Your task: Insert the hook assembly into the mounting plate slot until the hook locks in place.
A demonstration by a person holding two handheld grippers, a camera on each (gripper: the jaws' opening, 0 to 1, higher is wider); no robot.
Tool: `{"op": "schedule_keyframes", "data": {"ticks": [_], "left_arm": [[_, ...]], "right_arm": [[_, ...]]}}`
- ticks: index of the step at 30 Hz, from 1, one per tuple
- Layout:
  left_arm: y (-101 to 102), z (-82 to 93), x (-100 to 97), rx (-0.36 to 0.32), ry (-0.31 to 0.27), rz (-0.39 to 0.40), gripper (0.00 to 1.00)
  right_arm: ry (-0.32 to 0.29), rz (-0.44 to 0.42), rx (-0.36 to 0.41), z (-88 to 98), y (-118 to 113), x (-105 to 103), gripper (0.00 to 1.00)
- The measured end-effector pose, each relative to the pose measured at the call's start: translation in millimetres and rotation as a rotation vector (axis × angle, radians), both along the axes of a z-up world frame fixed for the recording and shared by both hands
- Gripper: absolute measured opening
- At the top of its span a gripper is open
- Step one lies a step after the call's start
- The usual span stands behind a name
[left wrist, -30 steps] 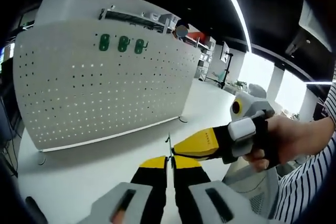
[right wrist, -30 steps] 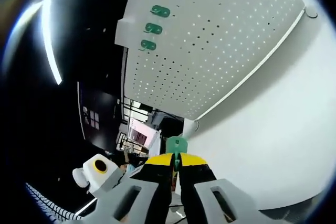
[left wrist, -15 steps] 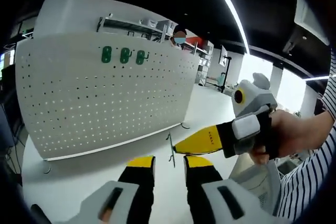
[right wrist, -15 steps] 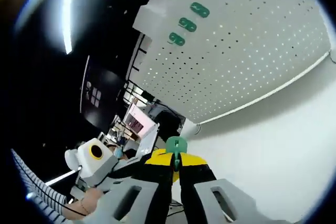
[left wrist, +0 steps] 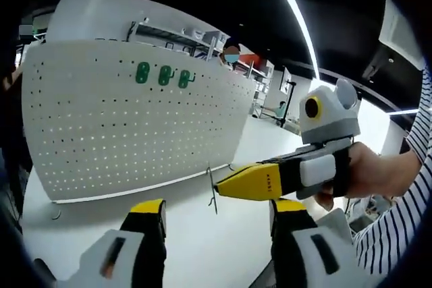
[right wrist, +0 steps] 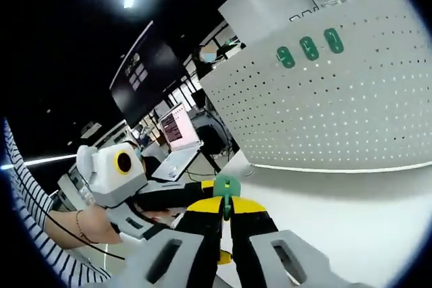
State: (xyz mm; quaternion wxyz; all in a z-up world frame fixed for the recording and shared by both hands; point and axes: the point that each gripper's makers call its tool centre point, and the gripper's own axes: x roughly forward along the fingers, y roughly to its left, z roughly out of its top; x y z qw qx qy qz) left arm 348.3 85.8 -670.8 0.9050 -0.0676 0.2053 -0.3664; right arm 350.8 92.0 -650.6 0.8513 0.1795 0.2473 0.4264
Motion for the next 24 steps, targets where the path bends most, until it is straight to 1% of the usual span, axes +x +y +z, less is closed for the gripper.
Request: {"op": "schedule_keyframes", "data": {"ticks": [4,6,7,9,12,17,20,22,23,24], "left_arm": [[0,1.2,-0.6,-0.001,0.000,-0.008,0.74],[-1,3.2,-1.7,-0.016,-0.001,-0.011,0.79],[-2,4.2,-2.1,-0.023,-0.002,-0.014,0.79],[-3,4.4,-3.8,-0.029,0.002,-0.020,0.82],[-3,3.4,-5.2,-0.039,0.013,-0.021,0.84],[-1,2.3,-5.8,-0.049,0.024,-0.017,0.88],[0,2.1,-5.8,-0.053,0.027,-0.012,0.90],[0,3.3,-6.1,-0.062,0.028,-0.009,0.91],[-1,3.8,-6.3,-0.067,0.030,-0.007,0.92],[-1,4.0,-6.4,-0.072,0.032,-0.005,0.92]], "right_arm": [[-0.041,0.007,-0.033,2.5,1,3,0.00],[-0.056,0.009,-0.037,4.7,1,4,0.00],[-0.059,0.009,-0.039,5.2,1,4,0.00],[-0.086,0.010,-0.054,7.4,1,7,0.00],[-0.120,0.017,-0.080,9.1,2,9,0.00],[-0.145,0.021,-0.099,10.0,3,10,0.00],[-0.159,0.018,-0.098,12.8,5,11,0.00],[-0.182,0.016,-0.114,14.1,6,13,0.00],[-0.207,0.015,-0.134,14.8,7,14,0.00],[-0.211,0.014,-0.136,15.1,7,14,0.00]]}}
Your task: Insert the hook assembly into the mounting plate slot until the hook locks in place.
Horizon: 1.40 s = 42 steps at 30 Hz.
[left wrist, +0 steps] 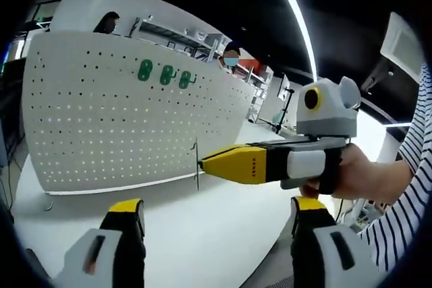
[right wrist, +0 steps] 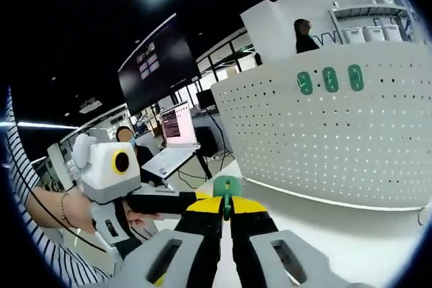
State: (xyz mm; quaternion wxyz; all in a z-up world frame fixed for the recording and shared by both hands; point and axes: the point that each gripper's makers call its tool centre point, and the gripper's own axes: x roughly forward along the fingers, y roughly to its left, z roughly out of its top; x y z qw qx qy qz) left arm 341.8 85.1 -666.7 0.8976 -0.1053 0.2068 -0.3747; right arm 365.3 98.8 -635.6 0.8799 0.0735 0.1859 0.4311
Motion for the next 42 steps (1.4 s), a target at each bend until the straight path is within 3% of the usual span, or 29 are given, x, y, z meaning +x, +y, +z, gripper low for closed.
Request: {"op": "schedule_keyframes", "data": {"ticks": [16,24,42], "left_arm": [[-2,3.1,0.2,-0.036,0.013,0.012,0.99],[-3,3.2,0.2,-0.048,0.021,0.013,0.99],[4,5.3,3.8,-0.058,0.026,0.033,1.00]], "right_arm": [[-0.081,-0.057,-0.022,6.5,-5,15,0.00],[-0.115,-0.126,-0.023,8.3,-15,27,0.00],[-0.267,-0.335,-0.060,25.4,-43,66,0.00]]}}
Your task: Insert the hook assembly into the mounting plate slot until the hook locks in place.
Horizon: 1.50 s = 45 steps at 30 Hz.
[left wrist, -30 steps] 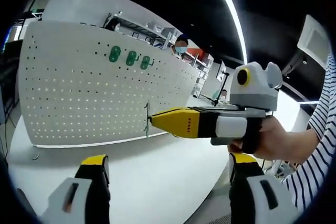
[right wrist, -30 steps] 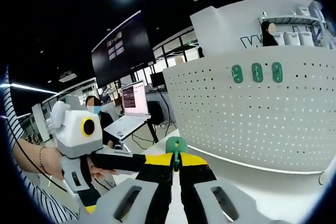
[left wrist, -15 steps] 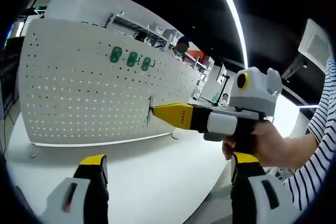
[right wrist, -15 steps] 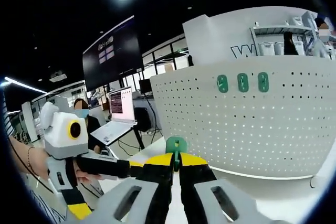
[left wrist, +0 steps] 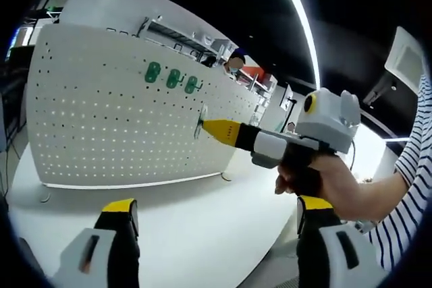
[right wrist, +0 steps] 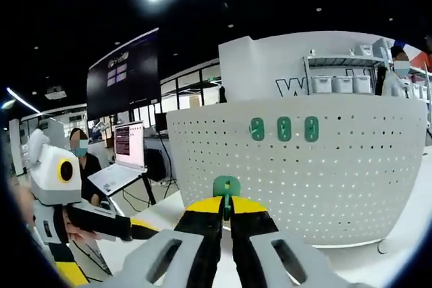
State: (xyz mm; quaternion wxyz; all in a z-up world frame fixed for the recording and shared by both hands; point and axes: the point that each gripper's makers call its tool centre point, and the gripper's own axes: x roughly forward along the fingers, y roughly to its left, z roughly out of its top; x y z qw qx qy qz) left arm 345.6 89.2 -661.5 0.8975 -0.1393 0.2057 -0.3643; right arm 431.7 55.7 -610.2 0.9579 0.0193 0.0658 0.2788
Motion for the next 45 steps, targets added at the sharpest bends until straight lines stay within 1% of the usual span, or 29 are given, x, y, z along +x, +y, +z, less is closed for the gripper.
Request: {"op": "schedule_keyframes", "data": {"ticks": [5,10,16,20,26,33,36,39,45], "left_arm": [[5,-2.9,0.4,0.007,0.015,0.008,0.99],[11,-4.2,4.5,0.010,0.017,0.017,0.99],[11,-5.6,6.8,0.009,0.020,0.025,0.98],[12,-8.0,6.4,0.007,0.029,0.025,0.98],[19,-12.8,5.9,0.008,0.043,0.037,0.98],[21,-17.8,4.5,0.016,0.057,0.042,0.98],[22,-17.4,4.9,0.011,0.058,0.046,0.97],[22,-18.1,4.9,0.012,0.061,0.046,0.97],[24,-20.3,6.4,0.008,0.070,0.053,0.97]], "right_arm": [[-0.024,-0.044,-0.008,3.2,-10,15,0.00],[-0.039,-0.078,-0.008,6.3,-18,26,0.00],[-0.063,-0.126,-0.022,10.9,-33,44,0.00],[-0.094,-0.161,-0.041,14.6,-45,56,0.00],[-0.115,-0.204,-0.047,20.1,-59,73,0.00],[-0.130,-0.246,-0.044,26.1,-75,88,0.00],[-0.142,-0.261,-0.047,29.2,-80,93,0.00],[-0.139,-0.278,-0.042,29.0,-87,100,0.00],[-0.149,-0.301,-0.049,29.2,-94,105,0.00]]}}
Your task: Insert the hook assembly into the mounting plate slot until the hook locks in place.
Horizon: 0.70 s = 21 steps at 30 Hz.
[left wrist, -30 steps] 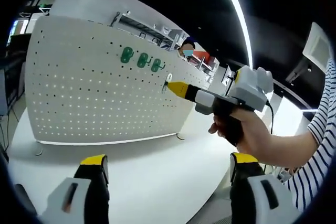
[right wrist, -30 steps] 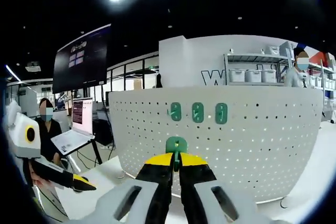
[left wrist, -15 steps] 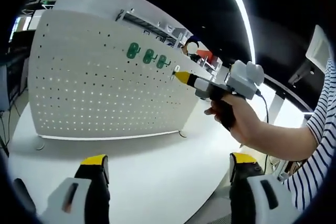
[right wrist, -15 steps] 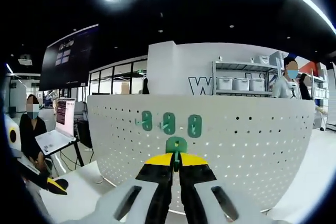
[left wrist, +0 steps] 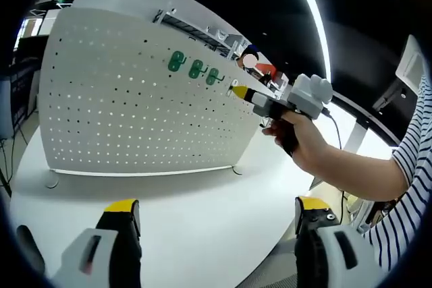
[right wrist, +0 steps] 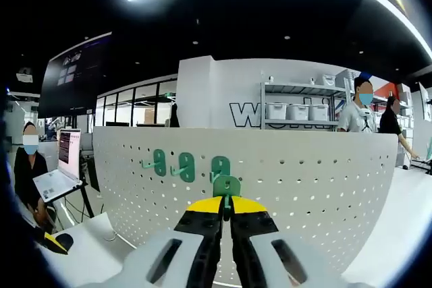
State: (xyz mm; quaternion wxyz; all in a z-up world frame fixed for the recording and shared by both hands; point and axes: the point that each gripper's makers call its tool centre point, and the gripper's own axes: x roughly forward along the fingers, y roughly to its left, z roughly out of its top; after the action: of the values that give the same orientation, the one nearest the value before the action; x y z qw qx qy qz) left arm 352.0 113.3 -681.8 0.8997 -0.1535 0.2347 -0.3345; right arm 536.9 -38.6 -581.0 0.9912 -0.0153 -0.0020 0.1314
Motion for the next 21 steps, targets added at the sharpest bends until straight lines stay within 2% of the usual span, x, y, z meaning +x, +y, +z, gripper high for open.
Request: {"op": "schedule_keyframes", "data": {"ticks": [7,21], "left_arm": [[3,-1.7,2.0,0.002,0.004,0.007,0.97],[7,-1.6,4.7,0.005,0.006,0.010,0.97]], "right_arm": [[-0.001,-0.029,-0.008,-2.1,-10,11,0.00],[-0.023,-0.063,-0.026,6.9,-17,33,0.00]]}}
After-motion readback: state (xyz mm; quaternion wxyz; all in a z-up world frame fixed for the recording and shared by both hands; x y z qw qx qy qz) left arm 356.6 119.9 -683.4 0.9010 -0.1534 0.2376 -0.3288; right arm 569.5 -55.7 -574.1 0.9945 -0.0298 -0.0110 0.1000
